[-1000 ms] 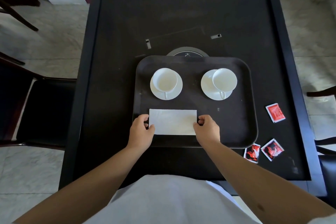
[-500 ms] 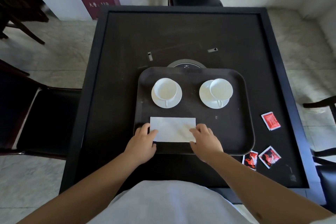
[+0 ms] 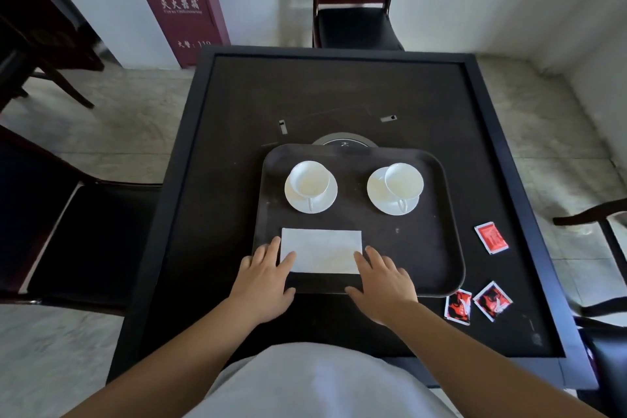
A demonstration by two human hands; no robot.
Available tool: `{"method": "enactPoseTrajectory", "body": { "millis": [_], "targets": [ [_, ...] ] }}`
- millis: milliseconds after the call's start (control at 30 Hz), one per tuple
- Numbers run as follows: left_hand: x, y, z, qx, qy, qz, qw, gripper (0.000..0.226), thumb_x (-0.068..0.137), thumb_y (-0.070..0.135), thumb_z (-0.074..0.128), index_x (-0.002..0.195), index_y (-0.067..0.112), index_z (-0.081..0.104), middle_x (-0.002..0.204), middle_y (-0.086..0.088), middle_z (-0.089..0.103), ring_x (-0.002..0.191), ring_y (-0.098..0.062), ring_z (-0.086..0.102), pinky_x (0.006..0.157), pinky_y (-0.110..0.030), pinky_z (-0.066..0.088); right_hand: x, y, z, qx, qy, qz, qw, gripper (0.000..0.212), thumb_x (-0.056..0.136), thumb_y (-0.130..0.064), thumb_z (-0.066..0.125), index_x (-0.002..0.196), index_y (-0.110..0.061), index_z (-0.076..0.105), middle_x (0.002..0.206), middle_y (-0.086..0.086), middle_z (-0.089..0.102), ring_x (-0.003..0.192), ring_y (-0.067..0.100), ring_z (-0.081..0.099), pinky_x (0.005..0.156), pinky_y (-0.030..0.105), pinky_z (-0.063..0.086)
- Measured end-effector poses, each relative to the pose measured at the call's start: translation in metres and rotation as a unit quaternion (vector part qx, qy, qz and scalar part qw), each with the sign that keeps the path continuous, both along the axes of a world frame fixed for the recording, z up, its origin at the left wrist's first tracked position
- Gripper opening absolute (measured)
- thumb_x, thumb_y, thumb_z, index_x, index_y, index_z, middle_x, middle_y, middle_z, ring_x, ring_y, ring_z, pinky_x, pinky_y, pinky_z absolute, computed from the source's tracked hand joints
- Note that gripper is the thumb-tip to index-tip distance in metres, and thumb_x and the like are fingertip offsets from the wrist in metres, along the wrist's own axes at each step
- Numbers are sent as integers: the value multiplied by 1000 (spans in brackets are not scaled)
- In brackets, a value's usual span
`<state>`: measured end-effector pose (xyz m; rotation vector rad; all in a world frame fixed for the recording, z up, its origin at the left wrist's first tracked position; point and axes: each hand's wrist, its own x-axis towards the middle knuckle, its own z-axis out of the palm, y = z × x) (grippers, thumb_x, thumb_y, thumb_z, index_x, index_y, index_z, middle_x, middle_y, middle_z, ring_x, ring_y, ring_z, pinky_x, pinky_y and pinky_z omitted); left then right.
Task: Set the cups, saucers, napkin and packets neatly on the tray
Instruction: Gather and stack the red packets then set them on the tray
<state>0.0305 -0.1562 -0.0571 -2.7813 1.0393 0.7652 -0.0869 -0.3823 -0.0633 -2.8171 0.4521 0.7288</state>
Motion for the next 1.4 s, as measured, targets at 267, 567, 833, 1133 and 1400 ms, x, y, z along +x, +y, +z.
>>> {"method": "enactPoseTrajectory", "body": {
  "millis": [267, 567, 833, 1133, 1400],
  "targets": [
    [-13, 22, 19, -38, -46, -16, 998, 76, 91, 63, 41, 155, 32, 13, 166, -9, -7, 151, -30, -11, 118, -55, -1, -23, 30, 15, -26, -35, 51, 998, 87, 83, -77, 38, 152, -35, 5, 164, 2, -13, 150, 29, 2, 116, 51, 16],
    [-13, 50, 36, -106, -54, -23, 993, 69, 88, 64, 43, 148, 33, 29, 163, -4, 15, 150, -27, 13, 116, -58, 15, -33, 65, 27, 16, -46, -19, 999, 77, 88, -65, 48, 150, -31, 16, 164, 1, -5, 146, 28, 18, 112, 46, 31],
    [-19, 27, 36, -132, -33, -103, 985, 66, 88, 61, 42, 146, 31, 36, 158, -2, 29, 147, -27, 20, 115, -59, 18, -62, 68, 41, 17, -44, -126, 991, 73, 90, -59, 50, 150, -29, 21, 162, -1, 14, 144, 25, 24, 111, 45, 31],
    [-60, -42, 37, -144, 4, -189, 971, 64, 89, 57, 43, 146, 28, 38, 157, -4, 32, 146, -30, 20, 117, -53, 18, -128, 23, 42, 22, -41, -240, 970, 67, 91, -54, 54, 148, -28, 30, 157, -5, 26, 139, 23, 32, 107, 43, 38],
    [-108, -100, 27, -129, 68, -196, 970, 61, 93, 47, 48, 148, 26, 35, 155, -1, 34, 140, -23, 32, 110, -42, 33, -169, -34, 32, 41, -35, -224, 973, 58, 90, -50, 54, 141, -28, 39, 148, -7, 36, 130, 22, 40, 100, 39, 42]
  ]
}}
